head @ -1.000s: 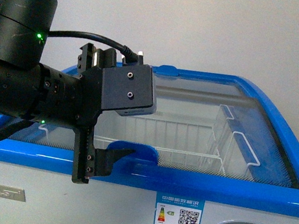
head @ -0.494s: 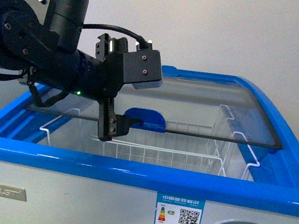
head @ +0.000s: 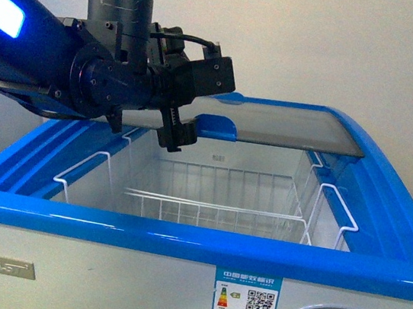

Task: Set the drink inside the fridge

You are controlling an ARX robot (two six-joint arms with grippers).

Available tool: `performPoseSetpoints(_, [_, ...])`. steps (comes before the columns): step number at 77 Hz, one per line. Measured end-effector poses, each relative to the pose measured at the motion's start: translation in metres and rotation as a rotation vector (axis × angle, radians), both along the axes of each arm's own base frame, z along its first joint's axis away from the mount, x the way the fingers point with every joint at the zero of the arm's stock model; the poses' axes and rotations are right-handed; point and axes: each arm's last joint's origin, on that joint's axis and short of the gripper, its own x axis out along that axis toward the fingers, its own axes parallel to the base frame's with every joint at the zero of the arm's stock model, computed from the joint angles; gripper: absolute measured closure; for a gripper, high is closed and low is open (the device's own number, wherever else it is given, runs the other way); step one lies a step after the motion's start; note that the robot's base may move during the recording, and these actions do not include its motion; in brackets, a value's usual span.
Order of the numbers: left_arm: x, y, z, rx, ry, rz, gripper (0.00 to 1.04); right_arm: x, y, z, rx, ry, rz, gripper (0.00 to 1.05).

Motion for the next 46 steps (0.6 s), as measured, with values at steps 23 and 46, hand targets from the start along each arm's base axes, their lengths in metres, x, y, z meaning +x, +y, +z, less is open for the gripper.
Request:
performPoseSetpoints(23, [-0.1,0.023,0.012,-0.473,0.464,0.115,0.08,0.0,0.0,0.0,0.0,0.0,0.002,0.65])
performPoseSetpoints(46, [-0.263,0.105,0.013,-1.145,0.21,0.288,0.36,0.002,0.0,0.0,-0.036,0.065,0.05,0.65])
